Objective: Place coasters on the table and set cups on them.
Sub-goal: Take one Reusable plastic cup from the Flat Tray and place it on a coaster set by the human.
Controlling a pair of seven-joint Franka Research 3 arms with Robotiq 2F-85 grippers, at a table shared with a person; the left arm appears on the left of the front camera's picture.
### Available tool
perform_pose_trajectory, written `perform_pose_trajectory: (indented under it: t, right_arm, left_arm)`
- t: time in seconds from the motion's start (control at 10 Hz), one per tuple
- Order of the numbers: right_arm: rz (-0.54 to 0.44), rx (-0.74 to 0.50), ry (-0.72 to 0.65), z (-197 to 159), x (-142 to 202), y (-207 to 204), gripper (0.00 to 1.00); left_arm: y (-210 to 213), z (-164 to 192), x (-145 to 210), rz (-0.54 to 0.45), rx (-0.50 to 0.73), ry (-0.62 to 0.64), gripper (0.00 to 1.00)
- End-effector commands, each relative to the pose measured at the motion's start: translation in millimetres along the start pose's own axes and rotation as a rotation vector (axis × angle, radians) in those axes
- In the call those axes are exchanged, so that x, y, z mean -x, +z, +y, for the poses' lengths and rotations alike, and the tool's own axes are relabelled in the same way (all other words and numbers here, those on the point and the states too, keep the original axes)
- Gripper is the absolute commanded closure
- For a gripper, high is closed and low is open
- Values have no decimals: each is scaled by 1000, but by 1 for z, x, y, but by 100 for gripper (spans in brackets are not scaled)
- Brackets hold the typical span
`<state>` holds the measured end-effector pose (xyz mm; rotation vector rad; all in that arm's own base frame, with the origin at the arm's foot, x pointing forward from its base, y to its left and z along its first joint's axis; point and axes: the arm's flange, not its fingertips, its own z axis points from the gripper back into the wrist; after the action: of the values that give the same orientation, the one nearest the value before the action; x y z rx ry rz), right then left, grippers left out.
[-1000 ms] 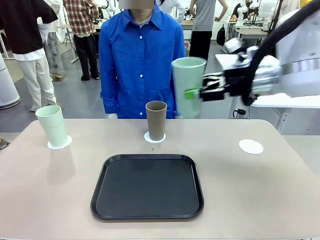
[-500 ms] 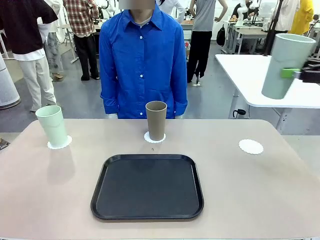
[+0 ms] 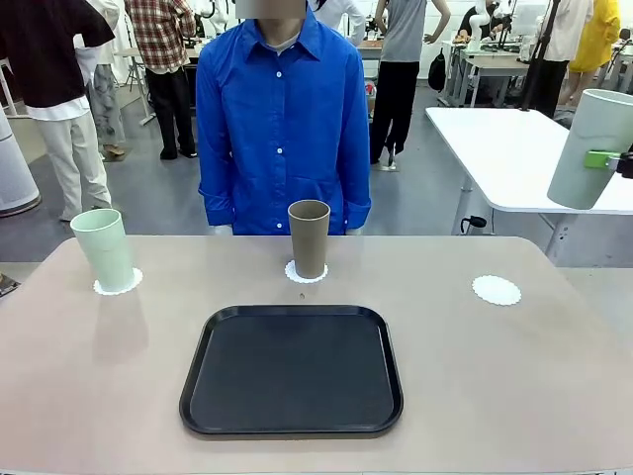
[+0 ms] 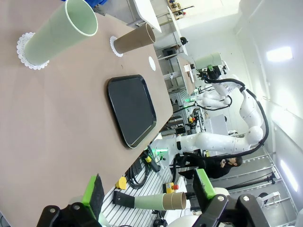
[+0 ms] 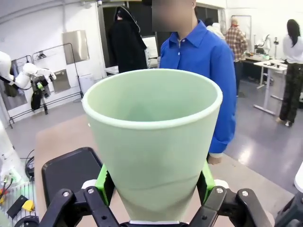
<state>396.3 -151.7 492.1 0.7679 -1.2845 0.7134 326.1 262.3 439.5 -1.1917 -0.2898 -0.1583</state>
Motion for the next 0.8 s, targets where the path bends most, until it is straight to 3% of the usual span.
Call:
perform_pose_trajectory:
  t: [0.0, 0.4, 0.7]
  right_arm:
    - [2, -32, 1, 5, -2, -2, 15]
    - [2, -18, 1, 2, 0, -2, 15]
    - [75, -278, 50, -57, 32, -42, 15]
  left_arm:
    - [0, -2, 0, -14, -2, 4, 0]
    - [0, -2, 0, -14, -2, 4, 0]
    - [0, -2, 0, -14, -2, 4, 0]
